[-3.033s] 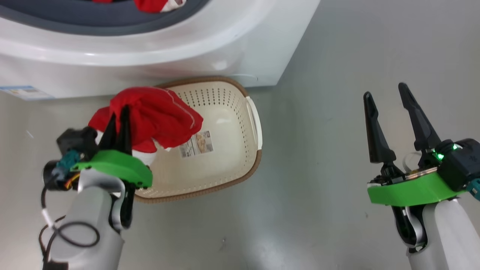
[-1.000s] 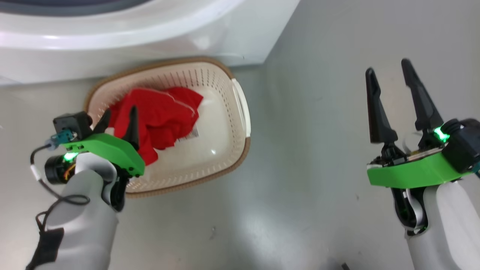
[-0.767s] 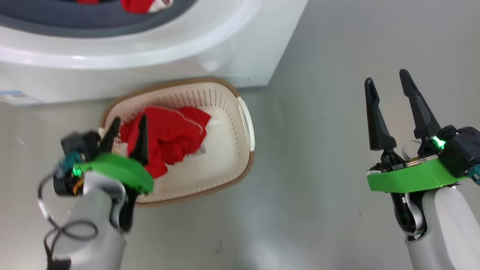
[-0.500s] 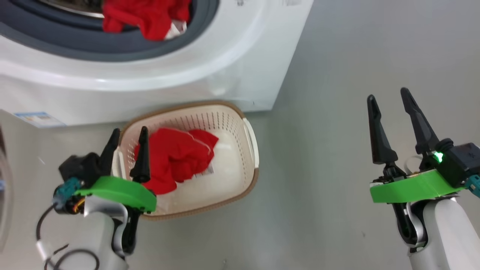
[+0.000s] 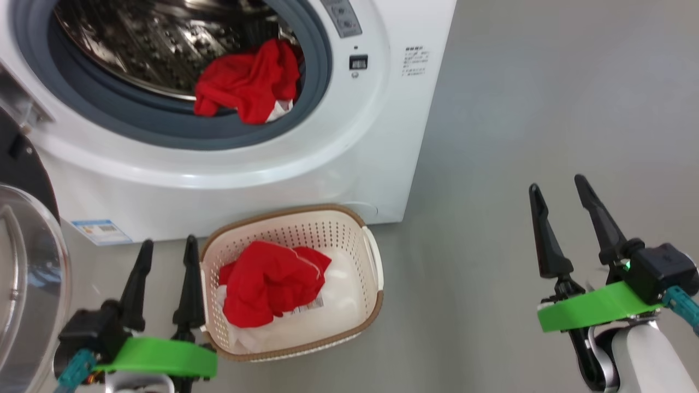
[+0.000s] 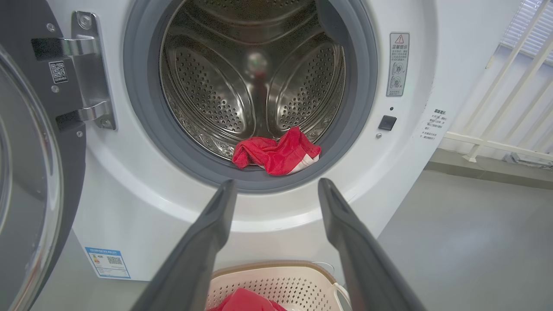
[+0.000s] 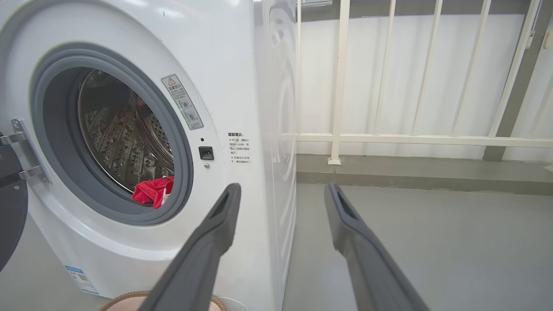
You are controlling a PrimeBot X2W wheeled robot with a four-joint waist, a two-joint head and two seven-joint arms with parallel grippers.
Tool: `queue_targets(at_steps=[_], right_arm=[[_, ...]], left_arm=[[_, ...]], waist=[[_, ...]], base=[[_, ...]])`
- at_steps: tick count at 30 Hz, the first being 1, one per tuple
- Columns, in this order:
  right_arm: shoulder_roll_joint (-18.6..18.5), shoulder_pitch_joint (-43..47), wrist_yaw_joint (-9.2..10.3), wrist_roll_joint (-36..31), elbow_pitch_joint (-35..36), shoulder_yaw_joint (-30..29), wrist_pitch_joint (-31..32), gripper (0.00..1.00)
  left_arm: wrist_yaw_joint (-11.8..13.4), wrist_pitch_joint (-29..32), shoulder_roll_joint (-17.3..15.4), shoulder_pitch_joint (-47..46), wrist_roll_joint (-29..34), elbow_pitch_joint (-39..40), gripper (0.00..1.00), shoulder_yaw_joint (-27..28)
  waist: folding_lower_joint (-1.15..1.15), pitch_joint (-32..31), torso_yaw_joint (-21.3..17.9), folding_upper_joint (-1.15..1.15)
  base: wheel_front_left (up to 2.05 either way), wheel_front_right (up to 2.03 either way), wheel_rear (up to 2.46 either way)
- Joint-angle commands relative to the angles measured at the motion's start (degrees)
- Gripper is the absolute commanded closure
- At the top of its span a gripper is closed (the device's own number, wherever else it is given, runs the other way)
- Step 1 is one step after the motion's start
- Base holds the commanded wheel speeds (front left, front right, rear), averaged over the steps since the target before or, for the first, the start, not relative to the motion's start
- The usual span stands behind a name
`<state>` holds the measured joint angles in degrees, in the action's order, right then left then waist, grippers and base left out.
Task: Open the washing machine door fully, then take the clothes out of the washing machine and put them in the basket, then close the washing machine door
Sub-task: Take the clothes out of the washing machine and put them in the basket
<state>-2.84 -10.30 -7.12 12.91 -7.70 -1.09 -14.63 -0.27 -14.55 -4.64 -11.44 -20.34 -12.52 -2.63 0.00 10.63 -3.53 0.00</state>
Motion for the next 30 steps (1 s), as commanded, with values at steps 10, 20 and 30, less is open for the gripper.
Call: queue_targets(at_steps=[10,20,30], right_arm=[[-0.04,6.06,-0.36,-1.04,2.91,-0.21,-0.37,0.00],[-0.04,9.90,-0.36,-1.16,3.49,0.03,-0.37,0.00],[-0.04,10.11,-0.36,-1.33,3.80,0.67,-0.37,0.00]], left_arm=[[2.71,0.40,-2.63,11.38,0.24,10.39,0.00,4.46],[3.07,2.51,-3.36,17.80,0.08,13.69,0.00,4.00],[2.73,3.43,-3.44,18.25,-0.32,14.68,0.00,2.76]], waist=[[0.00,-7.90,-1.31,0.00],[0.00,-10.89,-1.69,0.00],[0.00,-10.62,-2.05,0.00]], base=[[0.00,0.00,0.00],[0.00,0.00,0.00],[0.00,0.00,0.00]])
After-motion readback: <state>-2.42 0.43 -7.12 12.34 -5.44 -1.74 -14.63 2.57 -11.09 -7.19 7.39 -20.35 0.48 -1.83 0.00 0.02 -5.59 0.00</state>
